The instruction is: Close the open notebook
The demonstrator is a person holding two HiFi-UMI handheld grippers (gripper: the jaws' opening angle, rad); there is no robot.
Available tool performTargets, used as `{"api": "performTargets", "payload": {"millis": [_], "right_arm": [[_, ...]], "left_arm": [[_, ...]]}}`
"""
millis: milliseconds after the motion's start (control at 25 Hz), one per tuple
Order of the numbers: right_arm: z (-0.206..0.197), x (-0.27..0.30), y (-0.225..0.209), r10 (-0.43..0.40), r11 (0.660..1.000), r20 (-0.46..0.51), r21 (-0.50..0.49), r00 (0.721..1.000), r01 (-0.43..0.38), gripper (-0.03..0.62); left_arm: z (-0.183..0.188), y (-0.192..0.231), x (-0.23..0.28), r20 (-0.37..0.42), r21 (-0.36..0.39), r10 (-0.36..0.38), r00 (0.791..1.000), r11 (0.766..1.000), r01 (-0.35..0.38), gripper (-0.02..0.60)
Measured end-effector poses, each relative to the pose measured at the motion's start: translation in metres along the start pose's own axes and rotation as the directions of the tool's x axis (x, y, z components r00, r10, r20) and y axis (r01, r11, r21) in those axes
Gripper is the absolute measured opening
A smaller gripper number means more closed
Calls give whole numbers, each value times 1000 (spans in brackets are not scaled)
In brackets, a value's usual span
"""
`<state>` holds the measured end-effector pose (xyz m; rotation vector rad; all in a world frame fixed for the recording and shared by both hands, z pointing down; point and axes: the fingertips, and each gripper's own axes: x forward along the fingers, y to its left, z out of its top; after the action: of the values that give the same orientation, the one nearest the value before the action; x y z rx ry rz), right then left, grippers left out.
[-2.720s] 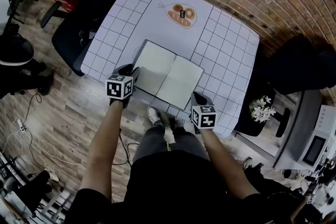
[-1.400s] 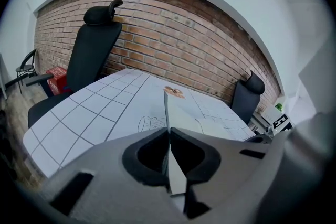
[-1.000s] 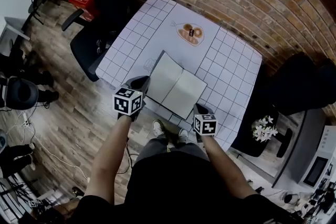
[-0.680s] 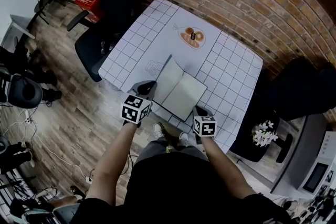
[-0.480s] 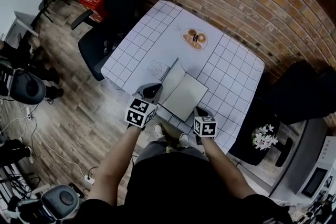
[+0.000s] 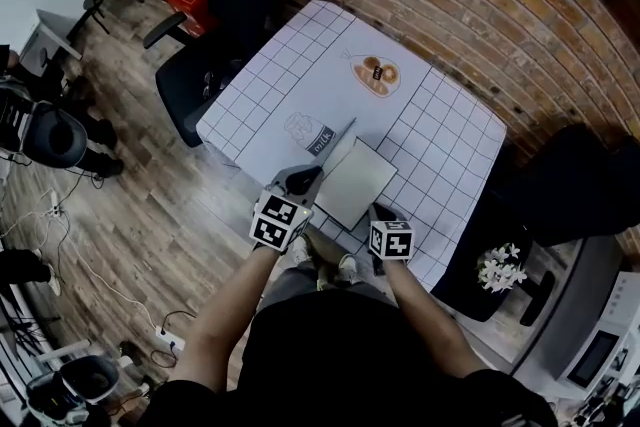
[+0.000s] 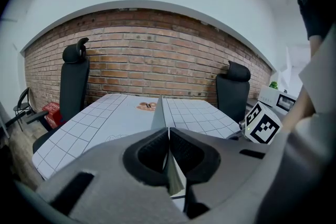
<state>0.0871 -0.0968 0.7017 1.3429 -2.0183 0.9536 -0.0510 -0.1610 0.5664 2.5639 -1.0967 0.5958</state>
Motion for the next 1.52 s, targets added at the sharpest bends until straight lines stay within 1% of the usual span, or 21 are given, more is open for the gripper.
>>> {"api": "performTargets", "payload": {"millis": [120, 320, 480, 720, 880, 960, 1040, 1080, 1200, 1240, 1280, 1520], "right_arm": [[-1, -1, 0, 10, 1000, -1, 3, 1000, -10, 14], [-1, -3, 3, 32, 999, 8, -2, 999, -32, 14], [-2, -4, 0, 34, 999, 12, 2, 999, -34, 14], [-5, -11, -9, 14, 1000, 14, 5, 1000, -14, 14], [-5, -18, -14, -2, 1000, 26, -8, 1000, 2, 14], [-5, -21, -16, -7, 1000, 29, -8, 1000, 8, 14], [-5, -24, -18, -12, 1000, 32, -9, 999, 13, 14], [-5, -25, -20, -16, 1000, 33, -9, 999, 16, 14], [-5, -31, -23, -25, 1000, 39, -16, 999, 26, 14], [-5, -32, -23, -26, 999, 42, -20, 999, 27, 14], [-4, -34, -22, -27, 999, 46, -26, 999, 28, 14], [-2, -37, -23, -25, 998, 56, -51, 998, 28, 14]], "left_arm": [[1, -6, 2, 11, 4, -2, 1000, 1000, 2, 31], [-2, -20, 4, 4, -5, -26, 1000, 1000, 26, 31], [-7, -25, 7, 4, -18, -27, 1000, 999, 27, 31], [-13, -46, 14, -5, -28, -69, 998, 997, 69, 31], [-20, -66, 23, -17, -52, -110, 994, 993, 109, 31], [-27, -80, 29, -32, -82, -139, 990, 987, 136, 30], [-38, -97, 38, -72, -110, -187, 980, 978, 179, 31], [-47, -108, 43, -101, -126, -225, 969, 969, 212, 30], [-72, -138, 54, -176, -196, -345, 922, 930, 311, 31], [-77, -144, 55, -187, -210, -365, 912, 922, 326, 31], [-80, -145, 55, -190, -214, -370, 909, 919, 330, 32], [-80, -124, 52, -180, -202, -306, 935, 942, 270, 32]]}}
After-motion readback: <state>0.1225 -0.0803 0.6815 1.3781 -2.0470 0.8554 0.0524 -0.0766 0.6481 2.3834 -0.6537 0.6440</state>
